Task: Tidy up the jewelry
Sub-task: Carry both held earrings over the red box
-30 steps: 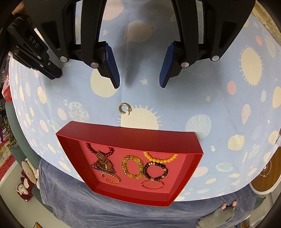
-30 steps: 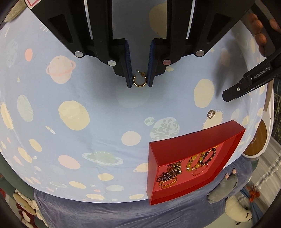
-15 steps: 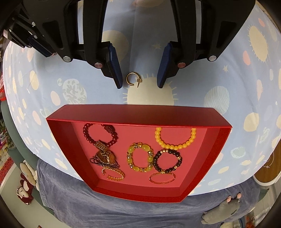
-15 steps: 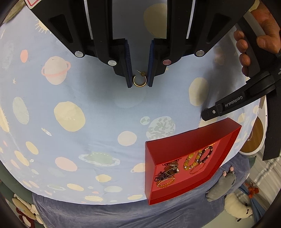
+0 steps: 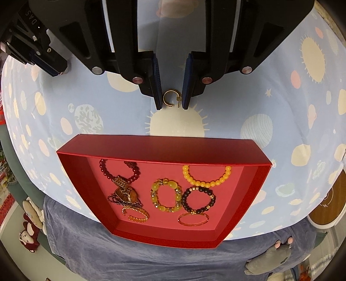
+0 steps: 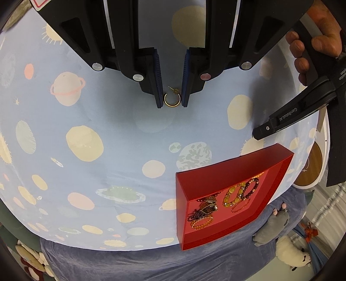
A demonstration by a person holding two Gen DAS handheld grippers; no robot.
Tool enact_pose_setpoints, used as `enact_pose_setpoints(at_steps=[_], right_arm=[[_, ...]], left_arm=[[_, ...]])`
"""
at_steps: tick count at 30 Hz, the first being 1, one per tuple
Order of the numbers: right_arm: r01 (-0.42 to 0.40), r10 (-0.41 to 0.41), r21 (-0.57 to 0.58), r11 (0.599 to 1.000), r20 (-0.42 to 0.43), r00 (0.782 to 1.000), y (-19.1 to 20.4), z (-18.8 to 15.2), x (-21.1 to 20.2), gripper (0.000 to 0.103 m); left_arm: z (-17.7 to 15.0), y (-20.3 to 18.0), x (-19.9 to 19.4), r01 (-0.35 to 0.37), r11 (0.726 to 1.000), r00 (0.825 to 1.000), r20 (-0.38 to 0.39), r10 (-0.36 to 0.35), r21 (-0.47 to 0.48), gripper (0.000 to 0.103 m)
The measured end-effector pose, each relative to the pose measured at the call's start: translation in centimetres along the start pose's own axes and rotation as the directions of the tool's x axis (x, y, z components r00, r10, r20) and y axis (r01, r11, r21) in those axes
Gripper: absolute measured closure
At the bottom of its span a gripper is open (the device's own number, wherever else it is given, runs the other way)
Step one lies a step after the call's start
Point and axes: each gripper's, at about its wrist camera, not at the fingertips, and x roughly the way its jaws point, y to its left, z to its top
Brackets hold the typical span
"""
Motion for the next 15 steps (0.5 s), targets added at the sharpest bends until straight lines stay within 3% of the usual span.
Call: enact_pose_setpoints(at_steps=[15], right_arm=[[-0.052,0.055,-0.035,0.998,0.082,0.995,2.9,0.8,-4.3,0.087]], left_arm=[[-1.4,1.8,-5.0,0.025,0.999,0.999,0.029,-0.024,-0.037,0.085]])
